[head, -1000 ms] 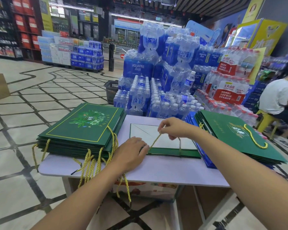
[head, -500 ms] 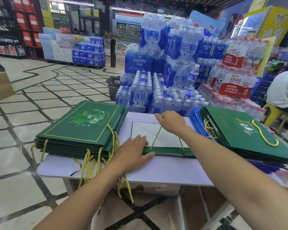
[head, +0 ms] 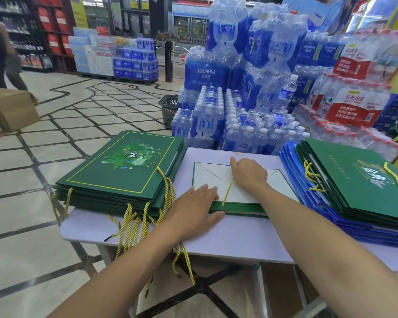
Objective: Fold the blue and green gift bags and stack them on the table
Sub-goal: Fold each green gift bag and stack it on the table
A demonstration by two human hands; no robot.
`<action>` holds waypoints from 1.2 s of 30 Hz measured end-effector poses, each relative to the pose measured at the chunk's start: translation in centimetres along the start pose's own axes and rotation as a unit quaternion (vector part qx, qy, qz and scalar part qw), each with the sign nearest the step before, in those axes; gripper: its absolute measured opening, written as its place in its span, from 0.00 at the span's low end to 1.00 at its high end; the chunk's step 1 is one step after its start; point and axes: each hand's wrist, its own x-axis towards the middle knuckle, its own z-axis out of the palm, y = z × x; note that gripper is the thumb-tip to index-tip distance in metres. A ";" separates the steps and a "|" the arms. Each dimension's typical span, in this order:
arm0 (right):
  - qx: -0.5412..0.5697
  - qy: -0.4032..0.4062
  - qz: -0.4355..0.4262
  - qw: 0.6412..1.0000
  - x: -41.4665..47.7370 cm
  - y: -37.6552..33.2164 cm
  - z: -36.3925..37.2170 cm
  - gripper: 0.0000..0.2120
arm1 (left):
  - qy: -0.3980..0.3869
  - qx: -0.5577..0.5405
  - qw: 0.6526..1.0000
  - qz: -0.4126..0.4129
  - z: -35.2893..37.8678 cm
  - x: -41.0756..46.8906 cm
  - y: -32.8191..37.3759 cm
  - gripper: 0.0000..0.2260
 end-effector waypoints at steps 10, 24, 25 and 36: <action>0.066 -0.032 -0.015 0.997 0.0 0.4 -0.6 0.26 | 0.007 -0.007 1.000 -0.001 0.4 -0.1 -0.5 0.27; -0.017 -0.145 -0.307 0.941 -11.2 6.4 -6.1 0.29 | 0.015 0.041 0.999 0.001 -0.5 0.0 0.7 0.19; -0.035 -0.128 -0.313 0.941 -11.5 6.8 -5.9 0.28 | 0.011 0.056 0.998 0.011 -0.8 0.0 1.1 0.19; -0.121 0.159 -0.394 0.897 -11.1 5.1 -7.7 0.17 | 0.107 0.151 0.983 -0.014 -4.2 0.3 3.1 0.20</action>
